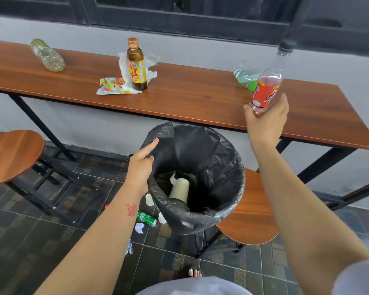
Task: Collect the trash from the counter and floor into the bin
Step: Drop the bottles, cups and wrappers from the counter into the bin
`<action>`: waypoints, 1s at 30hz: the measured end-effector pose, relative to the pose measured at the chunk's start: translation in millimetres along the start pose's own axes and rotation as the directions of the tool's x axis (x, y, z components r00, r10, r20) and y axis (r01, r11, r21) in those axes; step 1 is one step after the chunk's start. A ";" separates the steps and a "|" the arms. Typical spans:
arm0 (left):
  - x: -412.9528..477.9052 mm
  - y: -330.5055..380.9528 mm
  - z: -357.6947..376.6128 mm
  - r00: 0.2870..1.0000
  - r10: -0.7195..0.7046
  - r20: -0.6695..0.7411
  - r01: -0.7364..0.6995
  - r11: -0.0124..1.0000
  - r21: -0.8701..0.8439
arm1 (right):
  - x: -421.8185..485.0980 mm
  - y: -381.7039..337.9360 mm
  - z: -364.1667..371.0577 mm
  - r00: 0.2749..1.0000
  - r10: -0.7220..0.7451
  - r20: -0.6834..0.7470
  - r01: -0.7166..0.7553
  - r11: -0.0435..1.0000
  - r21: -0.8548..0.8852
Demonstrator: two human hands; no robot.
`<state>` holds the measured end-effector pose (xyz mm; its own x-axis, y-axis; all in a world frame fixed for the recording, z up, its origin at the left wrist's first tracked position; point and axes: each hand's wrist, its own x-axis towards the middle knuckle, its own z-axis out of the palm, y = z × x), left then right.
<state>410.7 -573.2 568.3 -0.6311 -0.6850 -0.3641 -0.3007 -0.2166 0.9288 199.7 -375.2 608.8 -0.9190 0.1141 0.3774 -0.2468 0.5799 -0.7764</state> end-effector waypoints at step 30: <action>-8.4 7.0 -5.1 0.997 0.014 -0.073 -0.014 1.000 -0.001 | -127.6 12.3 21.0 0.656 -0.088 0.750 0.216 0.974 -0.074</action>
<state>417.6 -572.5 578.2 -0.5813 -0.7369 -0.3451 -0.2909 -0.2079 0.9339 307.5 -399.6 540.5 -0.8114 -0.5812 -0.0626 -0.4158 0.6491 -0.6370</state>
